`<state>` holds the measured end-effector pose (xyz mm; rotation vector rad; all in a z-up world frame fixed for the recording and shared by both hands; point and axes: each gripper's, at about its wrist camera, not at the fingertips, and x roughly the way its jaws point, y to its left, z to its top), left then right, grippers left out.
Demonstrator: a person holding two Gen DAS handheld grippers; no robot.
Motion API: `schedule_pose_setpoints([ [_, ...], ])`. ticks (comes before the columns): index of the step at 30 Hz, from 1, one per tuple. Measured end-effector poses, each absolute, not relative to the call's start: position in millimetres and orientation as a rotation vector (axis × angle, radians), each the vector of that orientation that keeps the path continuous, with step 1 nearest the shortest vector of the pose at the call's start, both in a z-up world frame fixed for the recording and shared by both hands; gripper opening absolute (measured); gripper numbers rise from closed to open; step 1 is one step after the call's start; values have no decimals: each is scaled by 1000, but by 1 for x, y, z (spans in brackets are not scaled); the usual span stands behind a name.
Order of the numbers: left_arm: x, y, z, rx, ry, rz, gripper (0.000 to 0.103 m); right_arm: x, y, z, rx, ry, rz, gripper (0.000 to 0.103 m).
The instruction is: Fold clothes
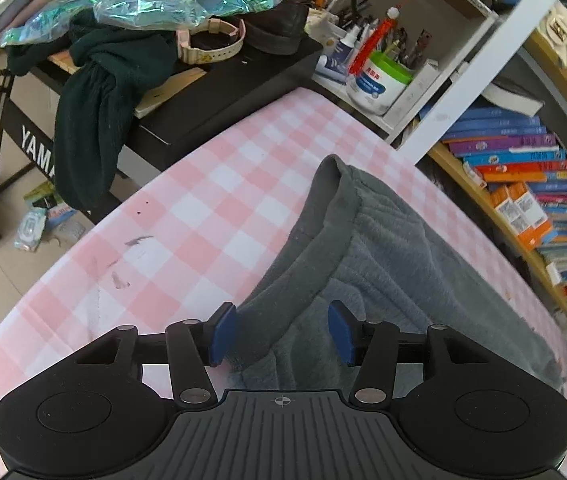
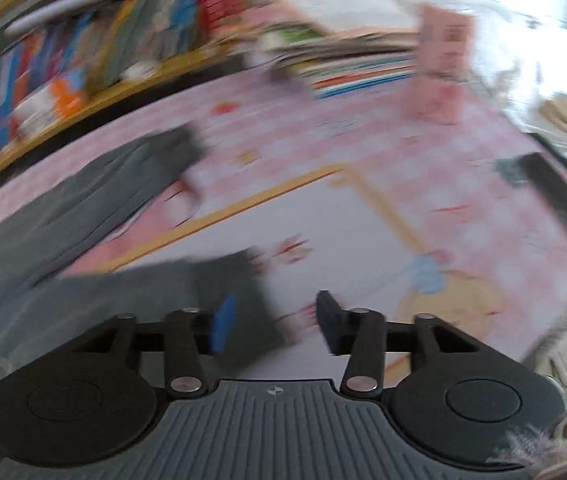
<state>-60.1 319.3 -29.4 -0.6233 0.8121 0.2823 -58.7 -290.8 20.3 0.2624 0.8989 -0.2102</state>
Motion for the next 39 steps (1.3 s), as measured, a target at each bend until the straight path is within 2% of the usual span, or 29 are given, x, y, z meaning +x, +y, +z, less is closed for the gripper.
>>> schedule_pose_setpoints([
  [1,-60,319,-29,-617,811,279,51,-57,-286,16,255,908,-197,58],
  [2,-60,318,-28,-611,810,276,52,-53,-281,11,241,916,-200,69],
  [3,-60,317,-28,-605,808,272,55,-50,-275,7,226,924,-204,73],
  [8,-60,315,-28,-597,809,259,59,-35,-264,-14,201,950,-201,75],
  [10,-59,314,-28,-594,810,254,59,-32,-264,-19,193,962,-200,62],
  [12,-60,314,-28,-598,806,257,59,-32,-259,-20,168,973,-169,33],
  [14,-60,315,-27,-601,804,261,59,-33,-251,-16,130,979,-105,13],
  [17,-60,316,-24,-595,798,263,59,-51,-237,17,114,905,37,12],
  [21,-62,316,-25,-597,799,268,60,-68,-271,44,107,822,-85,13],
  [25,-61,315,-31,-612,819,275,60,-58,-299,0,10,1011,-266,20],
  [26,-62,314,-31,-609,818,267,60,-60,-300,-4,-3,1015,-299,30],
  [27,-61,312,-30,-601,811,257,60,-64,-299,-3,-3,991,-320,46],
  [28,-61,310,-29,-592,806,250,60,-67,-297,0,2,960,-324,51],
  [35,-47,286,-27,-473,793,121,58,-61,-260,12,-58,845,-218,52],
  [37,-41,278,-30,-463,800,96,41,-58,-252,7,-56,866,-189,52],
  [39,-34,273,-33,-453,807,79,38,-55,-245,0,-51,893,-167,51],
])
